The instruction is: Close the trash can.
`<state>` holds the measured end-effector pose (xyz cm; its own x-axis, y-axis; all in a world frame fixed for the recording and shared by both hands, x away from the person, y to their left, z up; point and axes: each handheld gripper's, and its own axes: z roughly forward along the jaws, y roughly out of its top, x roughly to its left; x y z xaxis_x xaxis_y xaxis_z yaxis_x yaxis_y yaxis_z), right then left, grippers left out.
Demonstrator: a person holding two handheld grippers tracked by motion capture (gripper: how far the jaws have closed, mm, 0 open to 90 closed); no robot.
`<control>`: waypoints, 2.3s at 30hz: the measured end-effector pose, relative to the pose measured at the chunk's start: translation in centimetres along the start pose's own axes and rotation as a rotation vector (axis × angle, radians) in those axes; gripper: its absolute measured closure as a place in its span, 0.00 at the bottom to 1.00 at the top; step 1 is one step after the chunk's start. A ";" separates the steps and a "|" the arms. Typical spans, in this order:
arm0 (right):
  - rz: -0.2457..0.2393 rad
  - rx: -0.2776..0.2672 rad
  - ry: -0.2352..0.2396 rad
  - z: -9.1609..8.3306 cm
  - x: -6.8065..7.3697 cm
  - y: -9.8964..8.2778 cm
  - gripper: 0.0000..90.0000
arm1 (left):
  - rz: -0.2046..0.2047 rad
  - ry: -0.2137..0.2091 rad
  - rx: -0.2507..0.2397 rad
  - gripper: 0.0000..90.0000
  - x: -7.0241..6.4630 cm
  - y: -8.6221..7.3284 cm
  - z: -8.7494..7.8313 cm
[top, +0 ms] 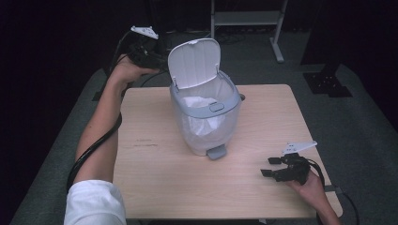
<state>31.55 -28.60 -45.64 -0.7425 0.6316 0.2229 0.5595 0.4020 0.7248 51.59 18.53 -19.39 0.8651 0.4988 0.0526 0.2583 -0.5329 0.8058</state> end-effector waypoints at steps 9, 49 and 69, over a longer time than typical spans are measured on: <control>-0.004 -0.007 0.017 0.0 0.4 0.2 0.35 | 0.047 -0.050 -0.004 0.93 -1.8 0.2 0.5; -0.015 0.002 0.021 0.5 0.9 0.6 0.35 | 0.174 -0.165 0.111 0.80 -8.3 0.7 4.0; -0.013 0.000 0.002 0.4 0.6 0.6 0.35 | 0.169 -0.243 0.038 0.81 -9.3 0.2 5.1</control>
<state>31.63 -27.73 -45.34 -0.7503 0.6250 0.2152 0.5501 0.4098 0.7276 45.79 10.29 -22.70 0.9736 0.2251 0.0372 0.1141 -0.6218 0.7748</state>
